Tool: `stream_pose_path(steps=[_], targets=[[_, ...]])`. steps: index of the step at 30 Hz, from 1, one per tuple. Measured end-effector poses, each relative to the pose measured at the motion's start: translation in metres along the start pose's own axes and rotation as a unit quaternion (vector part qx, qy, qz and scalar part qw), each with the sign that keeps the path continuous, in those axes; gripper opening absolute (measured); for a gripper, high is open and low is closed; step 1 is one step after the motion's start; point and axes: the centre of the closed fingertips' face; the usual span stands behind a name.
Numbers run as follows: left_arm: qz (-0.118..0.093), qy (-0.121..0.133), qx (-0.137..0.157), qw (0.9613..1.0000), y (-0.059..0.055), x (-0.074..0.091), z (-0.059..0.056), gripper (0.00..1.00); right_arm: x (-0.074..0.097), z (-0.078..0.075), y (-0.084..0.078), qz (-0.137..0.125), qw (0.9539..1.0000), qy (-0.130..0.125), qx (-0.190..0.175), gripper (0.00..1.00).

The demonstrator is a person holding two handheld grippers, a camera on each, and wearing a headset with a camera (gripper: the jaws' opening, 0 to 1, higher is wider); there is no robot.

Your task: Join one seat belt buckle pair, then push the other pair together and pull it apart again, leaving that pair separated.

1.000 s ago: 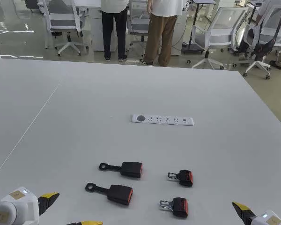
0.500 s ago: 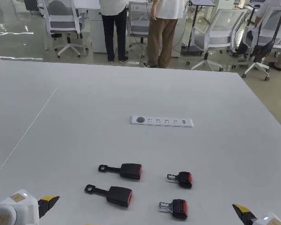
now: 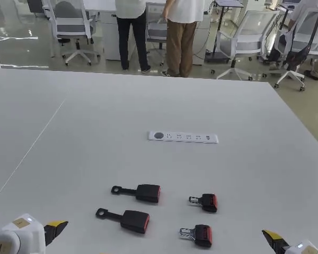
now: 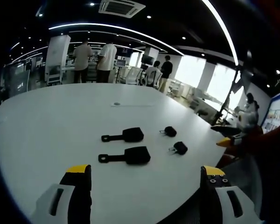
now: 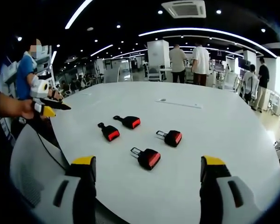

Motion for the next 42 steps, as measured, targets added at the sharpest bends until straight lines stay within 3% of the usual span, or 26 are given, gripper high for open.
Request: stream_pose_path(steps=[26, 42], targets=[[-0.005, 0.002, 0.006, 1.0000, -0.003, 0.003, 0.000, 0.99, -0.001, 0.005, -0.002, 0.006, 0.9999, 0.009, 0.003, 0.95], [0.003, -0.001, 0.000, 1.0000, -0.006, 0.000, 0.003, 0.98, -0.004, 0.010, -0.004, 0.014, 0.9997, 0.019, 0.008, 0.95]])
Point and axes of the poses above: the centre of the closed fingertips' face, and the gripper's own axes: x roughly backward along the fingers, z roughly to its left, y roughly out of its top, and after that the axes turned 10 degrees about -y, right-handed
